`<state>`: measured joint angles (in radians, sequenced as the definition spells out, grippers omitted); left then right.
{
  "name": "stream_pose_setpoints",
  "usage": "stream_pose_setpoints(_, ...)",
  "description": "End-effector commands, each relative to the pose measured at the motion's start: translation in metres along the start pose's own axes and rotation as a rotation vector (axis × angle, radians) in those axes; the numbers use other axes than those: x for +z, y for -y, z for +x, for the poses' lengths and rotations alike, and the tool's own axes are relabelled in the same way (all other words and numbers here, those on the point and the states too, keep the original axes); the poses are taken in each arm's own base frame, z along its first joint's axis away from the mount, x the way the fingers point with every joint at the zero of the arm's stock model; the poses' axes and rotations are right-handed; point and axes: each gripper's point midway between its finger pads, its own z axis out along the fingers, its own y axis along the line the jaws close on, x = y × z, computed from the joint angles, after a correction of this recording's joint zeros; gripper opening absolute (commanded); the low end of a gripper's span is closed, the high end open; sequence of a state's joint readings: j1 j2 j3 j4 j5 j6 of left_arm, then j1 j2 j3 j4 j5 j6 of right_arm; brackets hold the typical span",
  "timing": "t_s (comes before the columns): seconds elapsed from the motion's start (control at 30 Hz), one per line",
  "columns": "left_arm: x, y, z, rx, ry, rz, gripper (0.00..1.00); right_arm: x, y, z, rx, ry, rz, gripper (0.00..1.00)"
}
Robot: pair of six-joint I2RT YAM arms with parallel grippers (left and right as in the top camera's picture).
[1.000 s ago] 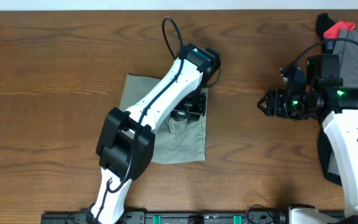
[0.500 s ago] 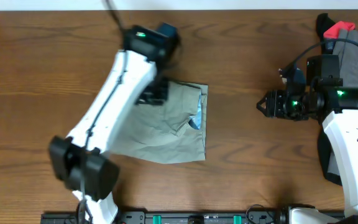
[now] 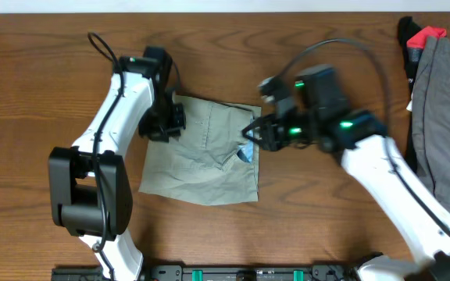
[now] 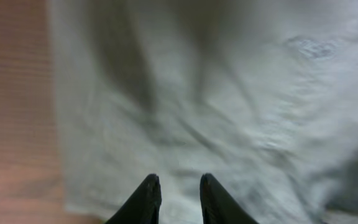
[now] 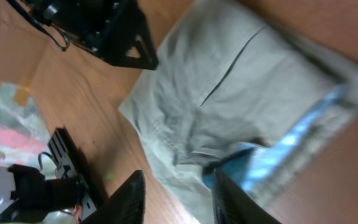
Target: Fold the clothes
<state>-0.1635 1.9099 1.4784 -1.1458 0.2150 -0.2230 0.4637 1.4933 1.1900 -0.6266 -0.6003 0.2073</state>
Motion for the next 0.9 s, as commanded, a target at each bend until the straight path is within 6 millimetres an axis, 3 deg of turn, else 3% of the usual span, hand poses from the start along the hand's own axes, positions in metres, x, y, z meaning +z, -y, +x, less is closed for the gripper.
stream_pose_setpoints(0.0, 0.024, -0.006, 0.01, 0.002, -0.043, 0.036, 0.25, 0.054, 0.014, 0.02, 0.129, -0.097, 0.081, 0.27)
stream_pose_setpoints(0.13, 0.047, -0.015, 0.017, -0.011, -0.055, 0.033, 0.25, 0.106, 0.028, 0.046, 0.18, -0.197, 0.089, 0.24)
stream_pose_setpoints(0.23, 0.054, -0.02, 0.023, -0.013, -0.067, 0.017, 0.25, 0.125, 0.05, 0.078, 0.275, -0.31, 0.137, 0.18)
stream_pose_setpoints(0.3, 0.055, -0.023, 0.024, -0.014, -0.07, -0.001, 0.25, 0.119, 0.064, 0.107, 0.382, -0.42, 0.196, 0.16)
stream_pose_setpoints(0.37, 0.055, -0.026, 0.025, -0.015, -0.073, -0.016, 0.25, 0.099, 0.074, 0.136, 0.476, -0.543, 0.265, 0.15)
stream_pose_setpoints(0.5, 0.054, -0.026, 0.025, -0.015, -0.072, -0.015, 0.3, 0.06, 0.1, 0.168, 0.483, -0.68, 0.454, 0.1)
stream_pose_setpoints(0.57, 0.054, -0.027, 0.024, -0.017, -0.07, -0.014, 0.31, 0.05, 0.111, 0.169, 0.458, -0.686, 0.512, 0.08)
stream_pose_setpoints(0.67, 0.053, -0.028, 0.024, -0.022, -0.069, -0.013, 0.31, 0.047, 0.105, 0.151, 0.368, -0.629, 0.439, 0.08)
stream_pose_setpoints(0.87, 0.029, -0.035, 0.029, -0.057, -0.082, -0.01, 0.31, 0.026, 0.04, 0.082, 0.083, -0.373, 0.128, 0.11)
